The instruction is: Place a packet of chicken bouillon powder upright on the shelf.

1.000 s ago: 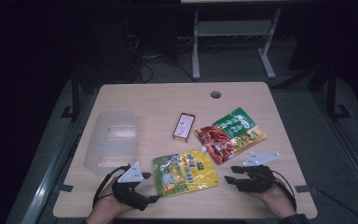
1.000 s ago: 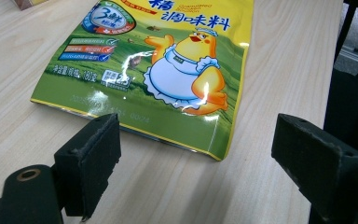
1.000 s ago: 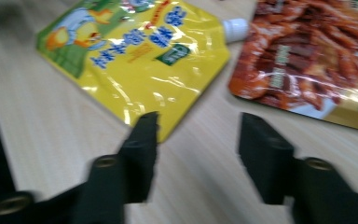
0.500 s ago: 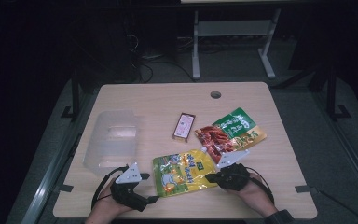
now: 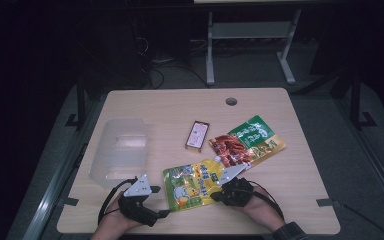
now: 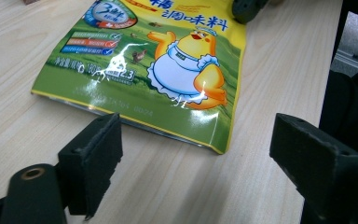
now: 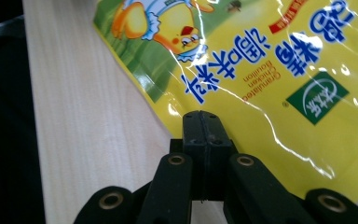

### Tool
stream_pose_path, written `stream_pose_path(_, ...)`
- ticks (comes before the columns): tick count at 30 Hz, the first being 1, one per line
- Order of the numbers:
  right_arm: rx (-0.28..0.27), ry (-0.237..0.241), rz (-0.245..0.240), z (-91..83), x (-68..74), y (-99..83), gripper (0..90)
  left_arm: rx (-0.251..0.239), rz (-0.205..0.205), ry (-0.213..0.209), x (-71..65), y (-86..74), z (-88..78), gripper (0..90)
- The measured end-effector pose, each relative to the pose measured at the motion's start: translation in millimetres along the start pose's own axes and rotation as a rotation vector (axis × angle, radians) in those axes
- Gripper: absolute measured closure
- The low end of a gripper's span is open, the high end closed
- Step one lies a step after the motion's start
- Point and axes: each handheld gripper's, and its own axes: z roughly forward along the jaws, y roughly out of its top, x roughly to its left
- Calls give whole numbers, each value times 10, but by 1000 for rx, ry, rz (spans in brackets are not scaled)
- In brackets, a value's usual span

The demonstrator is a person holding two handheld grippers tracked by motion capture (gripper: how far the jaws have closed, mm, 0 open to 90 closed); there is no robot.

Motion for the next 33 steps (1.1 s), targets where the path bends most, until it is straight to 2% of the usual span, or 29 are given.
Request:
stream_pose_path(4,2,-23,28,1,-54,13,899,-1,0,0,1,4,3,166)
stream_pose_path(8,19,-46,35,23,-104,21,898,-4,-1,0,-10,17,0,168)
stream_pose_path(10,23,-64,34,32,-150,35,899,-12,-4,-2,-16,42,-10,191)
stream_pose_path(11,19,-59,46,31,-150,41,899,-12,-4,-2,-16,42,-10,202)
stream_pose_path(13,13,-68,38,9,-156,36,898,-32,-17,15,-31,106,-24,232)
stream_pose_path(14,3,-67,43,-11,-152,34,898,-42,-32,14,-41,141,-28,257)
stream_pose_path(15,3,-67,43,-11,-152,34,898,-42,-32,14,-41,141,-28,301)
stream_pose_path(16,-8,-67,44,-30,-156,31,898,-45,-25,17,-43,182,-35,301)
stream_pose_path(17,-20,-72,47,-71,-162,28,898,-51,-3,31,-44,275,-31,416)
stream_pose_path(18,-30,-66,59,-87,-161,25,898,-56,0,37,-47,306,-25,456)
stream_pose_path(19,-29,-72,54,-100,-169,20,898,-56,0,37,-47,306,-25,527)
stream_pose_path(20,-41,-70,58,-114,-178,11,898,-52,-5,58,-16,394,3,604)
stream_pose_path(21,-41,-70,58,-114,-178,11,898,-52,-5,58,-16,394,3,650)
stream_pose_path(22,-45,-70,70,-144,-192,-3,898,-55,-17,64,7,432,21,727)
stream_pose_path(23,-50,-71,76,-157,-198,-11,898,-48,-42,81,56,505,71,780)
stream_pose_path(25,-56,-75,75,-185,-221,-31,898,-38,-65,108,115,576,126,875)
stream_pose_path(27,-65,-72,82,-213,-241,-52,897,-21,-74,142,175,638,187,894)
stream_pose_path(28,-64,-73,85,-230,-248,-62,897,-21,-74,142,175,638,187,894)
stream_pose_path(29,-65,-73,87,-243,-255,-73,896,-8,-94,175,220,690,250,894)
stream_pose_path(32,-70,-71,91,-278,-272,-105,894,16,-117,216,279,744,352,894)
stream_pose_path(33,-74,-71,89,-286,-276,-116,892,16,-117,216,279,744,352,894)
